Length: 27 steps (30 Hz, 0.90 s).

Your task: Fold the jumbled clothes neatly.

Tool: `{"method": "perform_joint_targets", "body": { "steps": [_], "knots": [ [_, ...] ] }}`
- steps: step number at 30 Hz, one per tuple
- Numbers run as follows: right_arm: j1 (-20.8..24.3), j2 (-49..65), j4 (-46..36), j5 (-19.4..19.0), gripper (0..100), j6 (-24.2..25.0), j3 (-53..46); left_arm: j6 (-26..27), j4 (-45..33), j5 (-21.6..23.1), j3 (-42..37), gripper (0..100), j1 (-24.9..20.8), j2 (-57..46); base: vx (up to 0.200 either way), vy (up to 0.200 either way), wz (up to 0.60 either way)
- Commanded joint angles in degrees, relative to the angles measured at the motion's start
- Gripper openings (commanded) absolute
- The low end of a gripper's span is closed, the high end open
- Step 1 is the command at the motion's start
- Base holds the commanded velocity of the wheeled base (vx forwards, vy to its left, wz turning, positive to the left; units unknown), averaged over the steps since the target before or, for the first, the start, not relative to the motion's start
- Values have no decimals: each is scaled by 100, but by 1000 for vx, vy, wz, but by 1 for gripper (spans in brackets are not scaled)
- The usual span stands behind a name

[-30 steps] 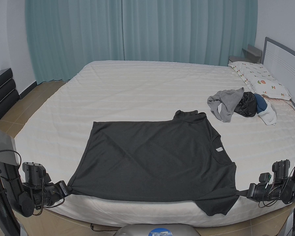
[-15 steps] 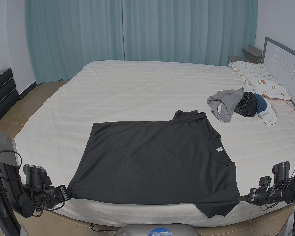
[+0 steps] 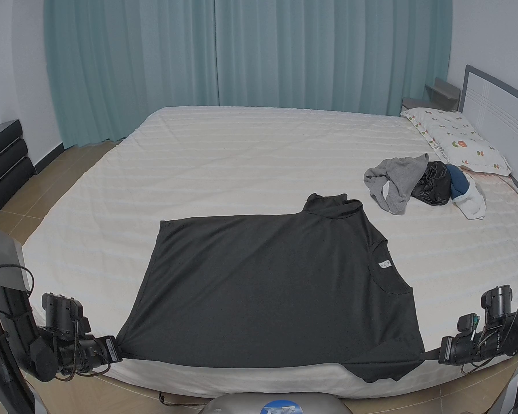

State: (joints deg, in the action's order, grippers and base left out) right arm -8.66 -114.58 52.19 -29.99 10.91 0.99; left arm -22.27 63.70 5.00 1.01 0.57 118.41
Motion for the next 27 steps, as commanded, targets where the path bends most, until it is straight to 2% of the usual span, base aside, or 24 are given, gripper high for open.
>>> {"method": "perform_joint_targets", "body": {
  "steps": [1,23,27],
  "knots": [
    [-92,269,-244,-16,0,-195,-99,135,-217,-8,-101,0,13,-142,0,0,0],
    [-303,929,-1229,19,0,-819,-99,821,-1333,10,-101,0,180,-723,0,0,0],
    [-391,955,-1457,11,0,-1135,-99,944,-1580,10,-101,0,180,-898,0,0,0]
  ]
}}
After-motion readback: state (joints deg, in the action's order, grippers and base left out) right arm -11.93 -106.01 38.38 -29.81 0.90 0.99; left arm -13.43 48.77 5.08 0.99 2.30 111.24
